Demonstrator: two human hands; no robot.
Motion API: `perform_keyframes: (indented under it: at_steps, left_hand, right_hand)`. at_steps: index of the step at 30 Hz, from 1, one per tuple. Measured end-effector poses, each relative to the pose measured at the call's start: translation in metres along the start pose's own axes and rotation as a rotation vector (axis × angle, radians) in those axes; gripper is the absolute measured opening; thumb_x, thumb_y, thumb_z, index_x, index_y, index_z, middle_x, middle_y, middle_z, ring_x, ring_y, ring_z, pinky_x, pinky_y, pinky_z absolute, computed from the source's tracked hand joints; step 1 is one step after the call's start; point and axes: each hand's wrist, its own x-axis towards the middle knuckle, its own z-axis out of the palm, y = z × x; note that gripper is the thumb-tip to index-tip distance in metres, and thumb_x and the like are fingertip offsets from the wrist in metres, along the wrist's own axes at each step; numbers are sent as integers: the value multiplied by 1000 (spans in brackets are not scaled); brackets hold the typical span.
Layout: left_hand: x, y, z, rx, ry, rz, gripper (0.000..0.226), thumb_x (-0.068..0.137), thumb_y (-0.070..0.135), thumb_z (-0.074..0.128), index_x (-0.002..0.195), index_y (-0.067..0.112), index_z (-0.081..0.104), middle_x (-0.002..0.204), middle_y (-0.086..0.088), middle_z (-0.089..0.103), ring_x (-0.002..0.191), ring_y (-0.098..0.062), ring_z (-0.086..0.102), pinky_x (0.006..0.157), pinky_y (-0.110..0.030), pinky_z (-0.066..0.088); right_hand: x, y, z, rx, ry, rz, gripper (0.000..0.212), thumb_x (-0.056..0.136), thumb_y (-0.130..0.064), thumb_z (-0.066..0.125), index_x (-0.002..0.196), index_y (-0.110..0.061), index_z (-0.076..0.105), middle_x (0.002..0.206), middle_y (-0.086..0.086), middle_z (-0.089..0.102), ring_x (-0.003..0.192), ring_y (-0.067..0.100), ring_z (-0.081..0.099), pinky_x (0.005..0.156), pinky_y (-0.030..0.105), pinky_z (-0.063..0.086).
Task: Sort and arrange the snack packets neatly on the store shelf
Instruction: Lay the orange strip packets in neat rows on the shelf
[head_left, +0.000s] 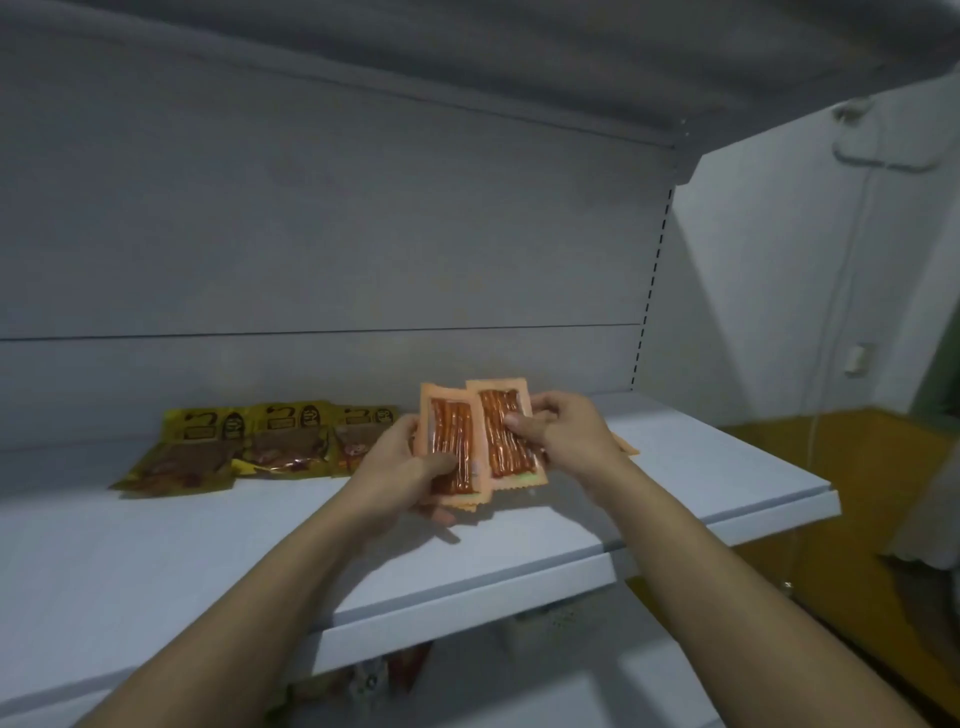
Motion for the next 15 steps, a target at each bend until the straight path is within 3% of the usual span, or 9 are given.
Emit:
perform_keyframes:
  at_steps: [3,7,10,15]
  left_hand:
    - [-20,-8,-14,-122,159,-25,29,93,1,63,116,16,52,99,-12,73,72,-35,74,43,-37,54]
    - [-43,-20,-21,-220,233,-13,27,95,-1,59,111,19,49,104,-11,67,65,-27,74,38,-31,48]
    - [-46,-22,-21,-150,284,51,29,94,2,62,105,25,49,104,-5,66,66,-22,73,39,-31,50]
    - [-46,-26,-22,-77,289,48,31,93,6,65,108,27,47,105,-4,65,70,-23,74,44,-36,53]
  right_hand:
    - [-16,6,-1,-161,9,63,19,86,-20,75,101,-18,63,92,3,74,79,13,73,66,27,56]
    - [-38,20,7,-241,-71,194,21,86,-21,77,100,-24,62,103,5,71,88,21,72,70,33,59]
    - [-43,24,20,-370,9,148,17,85,-28,77,93,-27,62,103,5,71,88,18,71,61,22,50]
    - [-50,24,34,-499,138,111,18,85,-30,77,94,-24,63,93,2,70,81,16,68,64,27,50]
